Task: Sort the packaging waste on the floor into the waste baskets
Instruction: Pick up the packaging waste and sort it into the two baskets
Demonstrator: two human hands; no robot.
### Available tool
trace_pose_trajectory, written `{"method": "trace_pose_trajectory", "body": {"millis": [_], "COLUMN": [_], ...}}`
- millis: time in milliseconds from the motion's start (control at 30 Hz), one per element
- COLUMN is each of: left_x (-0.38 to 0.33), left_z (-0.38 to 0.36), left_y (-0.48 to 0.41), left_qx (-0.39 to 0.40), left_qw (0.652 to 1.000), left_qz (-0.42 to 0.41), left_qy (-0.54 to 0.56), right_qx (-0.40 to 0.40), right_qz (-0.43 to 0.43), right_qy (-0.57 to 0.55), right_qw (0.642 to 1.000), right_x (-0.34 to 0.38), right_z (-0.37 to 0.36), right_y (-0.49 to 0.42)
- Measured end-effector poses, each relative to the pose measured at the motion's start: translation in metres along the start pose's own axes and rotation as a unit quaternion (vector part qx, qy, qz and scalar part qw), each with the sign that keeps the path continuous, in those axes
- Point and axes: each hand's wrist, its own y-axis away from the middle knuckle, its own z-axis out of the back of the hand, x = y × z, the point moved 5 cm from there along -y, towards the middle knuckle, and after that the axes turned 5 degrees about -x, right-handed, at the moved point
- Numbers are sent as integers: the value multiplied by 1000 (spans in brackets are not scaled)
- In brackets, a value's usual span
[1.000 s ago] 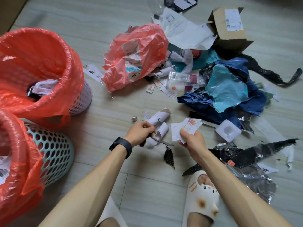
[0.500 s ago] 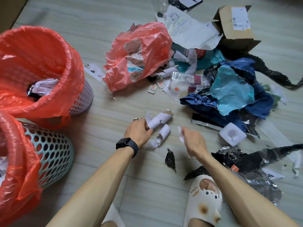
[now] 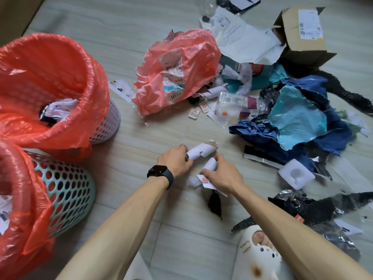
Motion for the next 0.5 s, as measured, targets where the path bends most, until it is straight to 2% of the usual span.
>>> {"method": "trace_pose_trajectory", "body": {"millis": [100,233,400,500], "left_x": [8,13,12,16], "left_z": [19,55,115,153], "left_y": [7,24,59,92], "left_qx": [13,8,-47,-88], "left_qw": [999,999,998,994], "left_qz": [1,-22,-25,-28], "left_qy": [29,40,46,61], "right_qx": [-5,-10,-20,-33], "right_qz": [-32,-15,48,52], "right_qy": [-99,-248,-335,-387], "right_qw": [995,969,941,920], "right_x": [-6,0,41,69], "right_z": [8,25,51,72], "right_y": [1,10,35,60]}}
